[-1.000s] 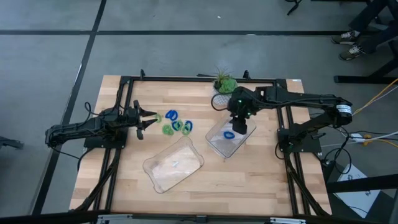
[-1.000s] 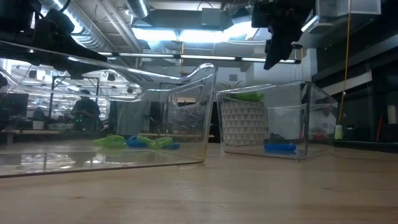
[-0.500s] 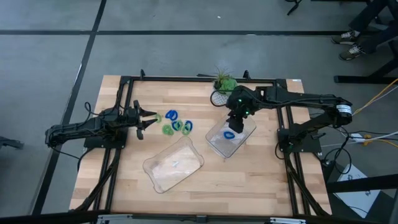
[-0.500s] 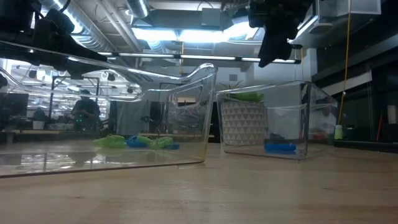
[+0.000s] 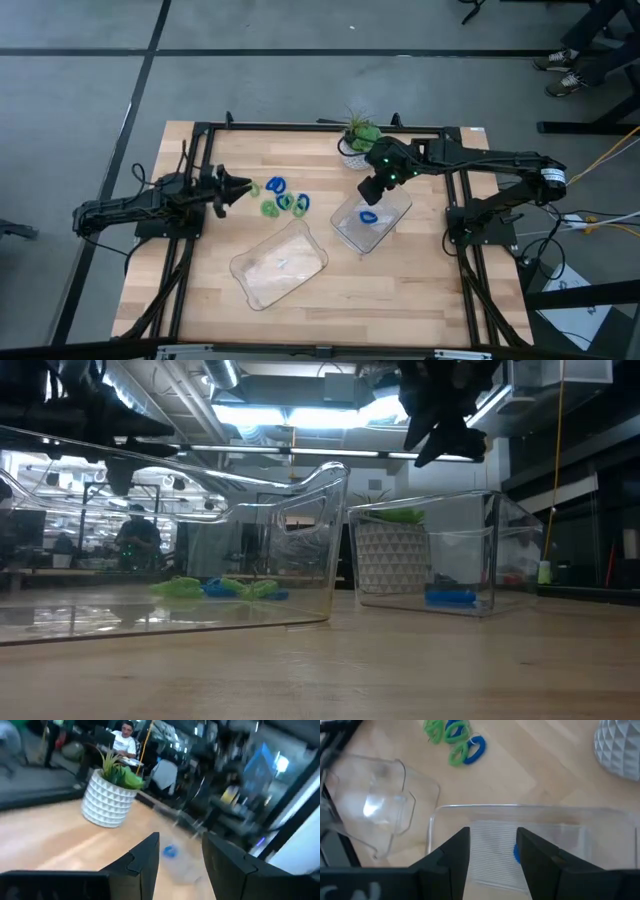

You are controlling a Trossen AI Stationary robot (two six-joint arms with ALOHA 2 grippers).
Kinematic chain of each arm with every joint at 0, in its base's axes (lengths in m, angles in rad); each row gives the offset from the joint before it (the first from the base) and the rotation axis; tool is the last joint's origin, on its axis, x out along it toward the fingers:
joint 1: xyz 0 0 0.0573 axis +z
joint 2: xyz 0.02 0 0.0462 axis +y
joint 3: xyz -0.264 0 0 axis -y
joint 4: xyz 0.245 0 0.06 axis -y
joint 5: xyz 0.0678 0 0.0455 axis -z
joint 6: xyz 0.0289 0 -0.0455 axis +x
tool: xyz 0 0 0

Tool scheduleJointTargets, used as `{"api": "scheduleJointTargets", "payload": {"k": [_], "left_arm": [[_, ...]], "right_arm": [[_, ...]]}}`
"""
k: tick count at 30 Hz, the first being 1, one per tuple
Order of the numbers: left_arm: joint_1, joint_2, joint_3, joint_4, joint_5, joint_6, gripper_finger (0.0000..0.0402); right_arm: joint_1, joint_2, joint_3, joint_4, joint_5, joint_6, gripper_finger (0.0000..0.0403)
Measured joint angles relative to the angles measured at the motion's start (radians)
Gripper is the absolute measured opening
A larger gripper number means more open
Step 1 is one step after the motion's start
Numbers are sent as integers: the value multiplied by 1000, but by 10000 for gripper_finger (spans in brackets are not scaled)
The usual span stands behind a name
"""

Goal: Sort spring keychains
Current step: Put the blue spring keychain into the top transparent bin

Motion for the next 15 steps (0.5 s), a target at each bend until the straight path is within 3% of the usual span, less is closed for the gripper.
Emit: {"api": "scheduleJointTargets", "payload": {"k": [6, 12, 15], "left_arm": [[1, 4, 0, 4, -32, -178, 143], [0, 66, 1, 31, 173, -107, 143], [0, 152, 45, 17, 215, -83, 143]], "right_arm": [[4, 0, 0, 0, -16, 65, 161], [29, 0, 0, 0, -42, -22, 161], [38, 0, 0, 0, -34, -76, 161]]}}
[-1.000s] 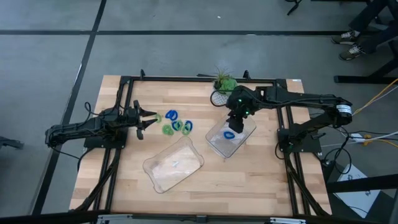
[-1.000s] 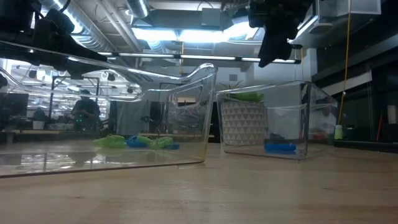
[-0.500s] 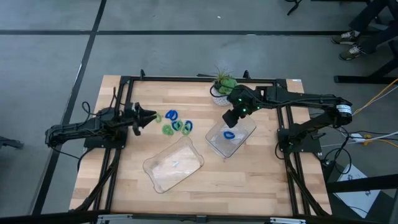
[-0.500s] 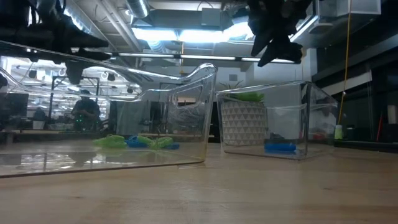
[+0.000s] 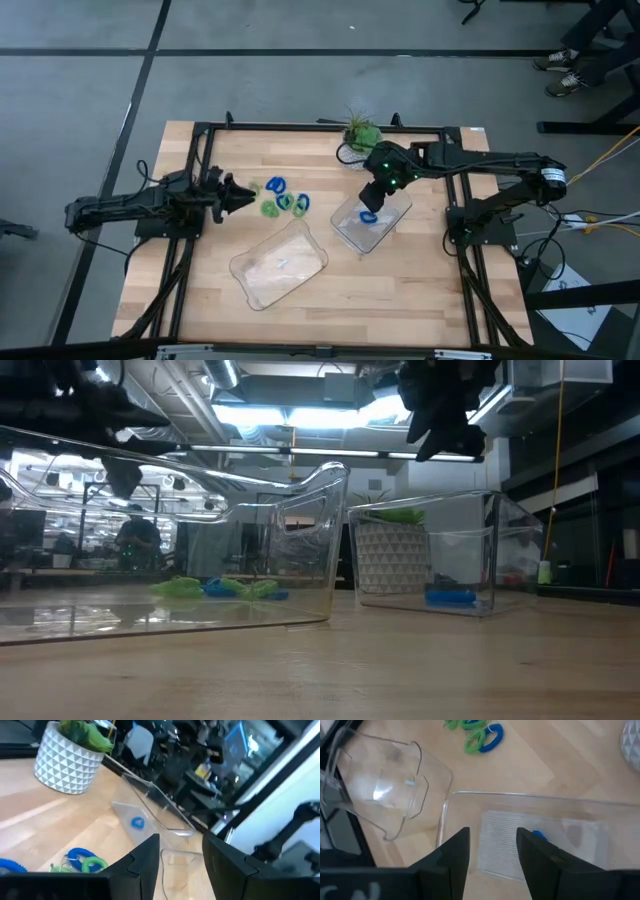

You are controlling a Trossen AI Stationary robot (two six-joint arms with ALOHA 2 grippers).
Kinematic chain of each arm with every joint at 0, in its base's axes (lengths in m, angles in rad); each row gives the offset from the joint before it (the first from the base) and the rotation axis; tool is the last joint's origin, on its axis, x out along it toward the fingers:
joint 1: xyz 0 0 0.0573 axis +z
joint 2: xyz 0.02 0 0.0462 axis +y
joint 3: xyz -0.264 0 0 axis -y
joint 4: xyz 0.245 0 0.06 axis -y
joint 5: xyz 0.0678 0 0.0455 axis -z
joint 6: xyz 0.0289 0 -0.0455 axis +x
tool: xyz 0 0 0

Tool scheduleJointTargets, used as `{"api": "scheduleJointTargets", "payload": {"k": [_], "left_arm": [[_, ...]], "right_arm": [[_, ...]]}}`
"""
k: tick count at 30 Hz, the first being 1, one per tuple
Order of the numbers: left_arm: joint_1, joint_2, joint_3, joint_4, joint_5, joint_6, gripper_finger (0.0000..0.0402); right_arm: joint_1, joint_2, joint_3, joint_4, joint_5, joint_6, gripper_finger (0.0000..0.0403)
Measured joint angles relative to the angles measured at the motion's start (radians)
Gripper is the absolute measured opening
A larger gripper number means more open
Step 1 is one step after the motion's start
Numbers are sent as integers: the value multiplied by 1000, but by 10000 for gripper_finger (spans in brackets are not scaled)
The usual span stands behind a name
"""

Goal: Sort spring keychains
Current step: Put the blue spring keychain into the top transparent bin

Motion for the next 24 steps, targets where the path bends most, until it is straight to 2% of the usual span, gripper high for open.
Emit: {"api": "scheduleJointTargets", "payload": {"k": [5, 11, 14, 16, 24], "left_arm": [[0, 202, 117, -37, -19, 212, 143], [0, 472, 318, -212, -189, 349, 143], [3, 612, 419, -310, -262, 351, 143], [14, 705, 479, -372, -276, 335, 143], [81, 1025, 623, -499, -217, 247, 143]], "right_arm": [[12, 0, 0, 0, 52, -88, 161], [12, 0, 0, 1, 64, -152, 161], [12, 0, 0, 14, 64, -162, 161], [12, 0, 0, 35, 65, -181, 161], [12, 0, 0, 170, 87, -250, 161]]}}
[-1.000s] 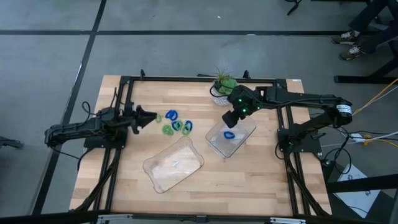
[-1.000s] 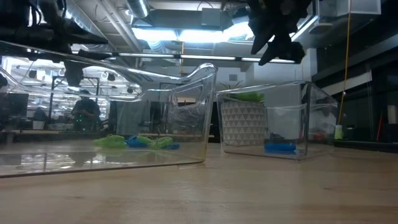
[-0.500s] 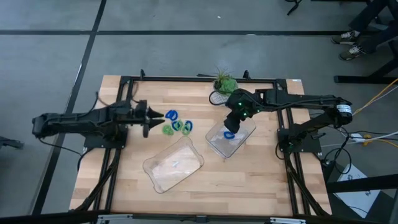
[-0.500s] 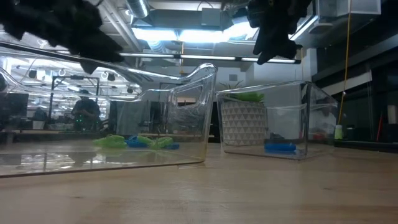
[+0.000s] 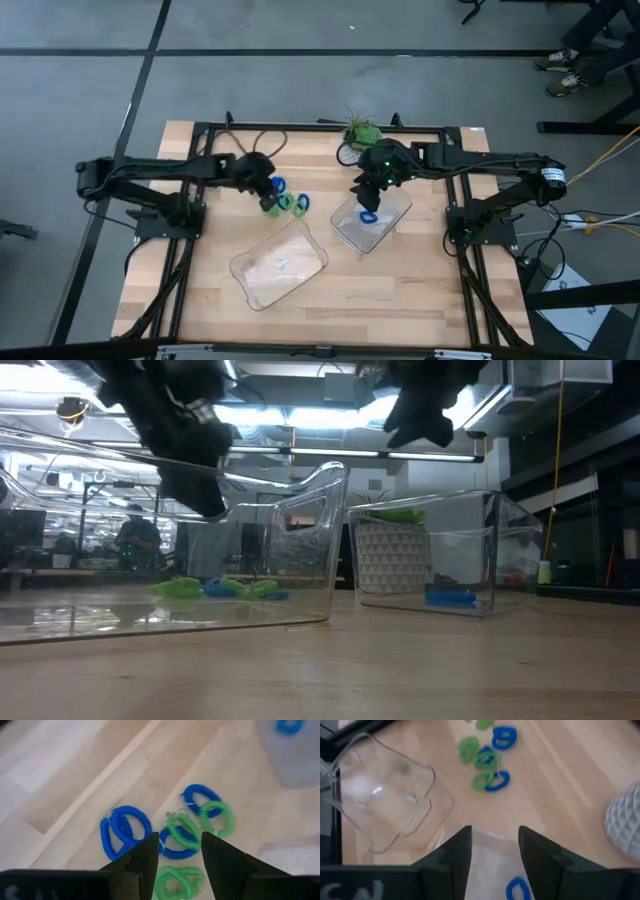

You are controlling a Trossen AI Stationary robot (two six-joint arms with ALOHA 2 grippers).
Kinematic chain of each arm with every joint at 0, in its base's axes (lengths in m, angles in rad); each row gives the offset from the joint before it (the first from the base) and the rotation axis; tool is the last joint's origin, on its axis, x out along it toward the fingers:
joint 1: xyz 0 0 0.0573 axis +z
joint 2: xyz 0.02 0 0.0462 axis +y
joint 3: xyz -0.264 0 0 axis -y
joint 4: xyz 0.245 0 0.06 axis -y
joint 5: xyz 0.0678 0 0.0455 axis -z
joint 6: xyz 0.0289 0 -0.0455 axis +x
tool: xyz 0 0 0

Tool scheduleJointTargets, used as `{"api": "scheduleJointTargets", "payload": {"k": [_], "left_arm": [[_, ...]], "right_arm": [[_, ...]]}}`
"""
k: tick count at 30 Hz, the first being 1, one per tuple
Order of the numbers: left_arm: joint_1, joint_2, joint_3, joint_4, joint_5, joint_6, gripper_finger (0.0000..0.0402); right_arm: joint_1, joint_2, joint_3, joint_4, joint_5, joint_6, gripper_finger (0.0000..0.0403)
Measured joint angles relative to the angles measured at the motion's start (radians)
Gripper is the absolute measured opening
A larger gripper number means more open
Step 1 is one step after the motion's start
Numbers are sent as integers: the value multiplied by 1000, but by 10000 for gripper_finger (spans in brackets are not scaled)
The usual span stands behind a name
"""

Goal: Sort spring keychains
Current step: Put the blue spring keychain into the top transparent bin

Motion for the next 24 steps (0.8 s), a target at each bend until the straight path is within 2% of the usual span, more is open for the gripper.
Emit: {"api": "scheduleJointTargets", "payload": {"k": [9, 17, 24], "left_arm": [[62, 217, 49, -2, 3, -43, 143], [103, 296, 60, 5, -4, -53, 143], [124, 333, 60, 18, -7, -26, 143]], "right_arm": [[0, 0, 0, 100, 2, -15, 161], [0, 0, 0, 103, 4, -68, 161], [1, 0, 0, 131, 72, -85, 161]]}}
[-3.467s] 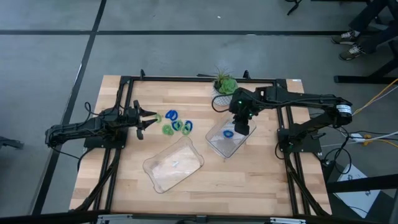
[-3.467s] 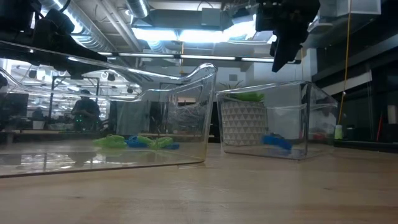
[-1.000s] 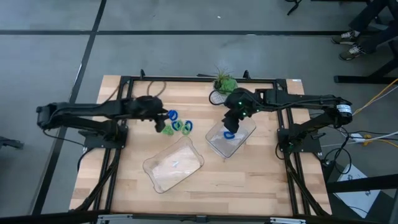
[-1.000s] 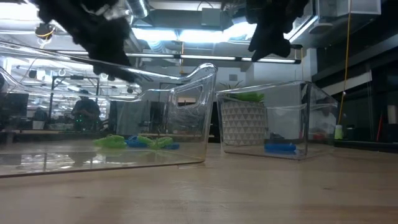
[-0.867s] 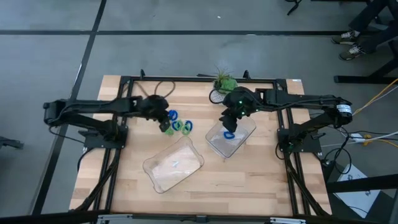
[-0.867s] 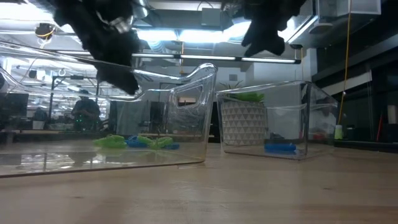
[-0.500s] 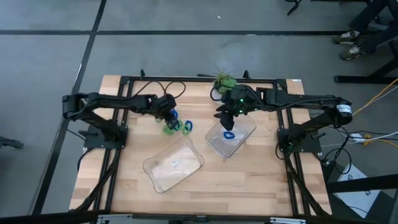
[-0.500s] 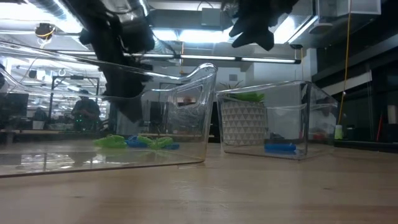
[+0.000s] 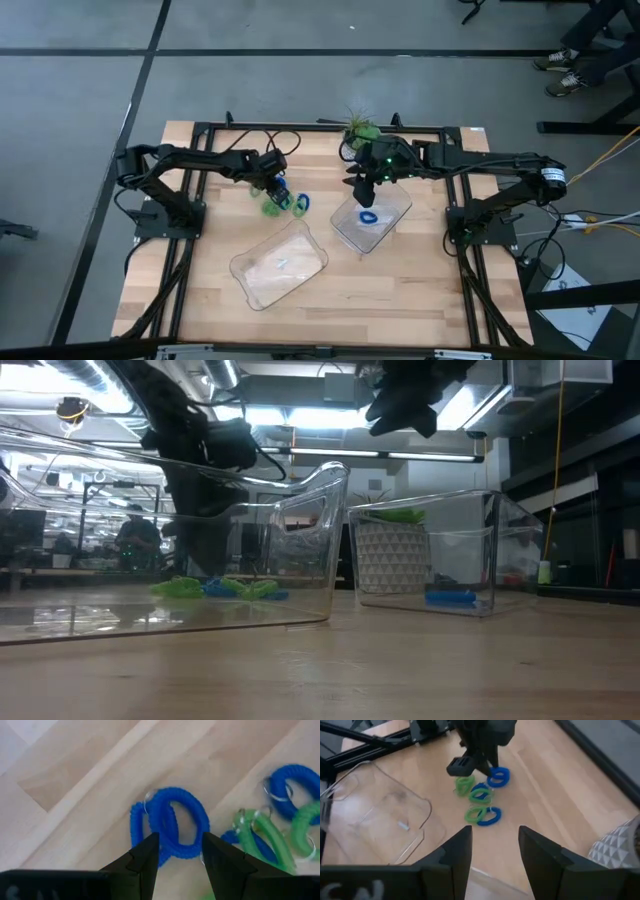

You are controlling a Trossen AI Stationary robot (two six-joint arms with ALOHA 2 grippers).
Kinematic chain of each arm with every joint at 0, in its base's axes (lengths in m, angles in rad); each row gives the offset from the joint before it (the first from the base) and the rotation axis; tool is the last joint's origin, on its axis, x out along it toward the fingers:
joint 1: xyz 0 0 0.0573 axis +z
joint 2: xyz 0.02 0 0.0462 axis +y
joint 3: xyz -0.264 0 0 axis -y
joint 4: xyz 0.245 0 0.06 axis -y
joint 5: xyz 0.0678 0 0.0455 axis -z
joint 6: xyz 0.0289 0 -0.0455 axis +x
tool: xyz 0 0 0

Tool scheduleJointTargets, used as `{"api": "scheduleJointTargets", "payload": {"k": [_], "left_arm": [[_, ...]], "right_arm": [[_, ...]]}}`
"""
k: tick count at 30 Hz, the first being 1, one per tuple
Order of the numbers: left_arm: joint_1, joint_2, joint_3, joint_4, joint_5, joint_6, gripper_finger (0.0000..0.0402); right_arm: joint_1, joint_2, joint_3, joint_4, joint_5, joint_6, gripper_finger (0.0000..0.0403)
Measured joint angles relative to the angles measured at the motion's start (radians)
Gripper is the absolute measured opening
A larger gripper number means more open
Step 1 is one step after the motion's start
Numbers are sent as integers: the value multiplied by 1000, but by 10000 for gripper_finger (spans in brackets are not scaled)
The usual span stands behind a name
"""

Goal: Sort spring keychains
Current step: Put the blue spring keychain into the top transparent bin

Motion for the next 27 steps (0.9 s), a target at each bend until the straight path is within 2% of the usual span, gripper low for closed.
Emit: {"api": "scheduleJointTargets", "payload": {"k": [15, 21, 27], "left_arm": [[47, 4, 0, -8, 9, 38, 143], [47, 62, 0, 21, 59, 40, 143], [50, 99, 3, 40, 61, 45, 143]], "right_arm": [[0, 0, 0, 11, 0, -26, 161], [0, 0, 0, 23, 0, -26, 161], [0, 0, 0, 25, 0, -24, 161]]}}
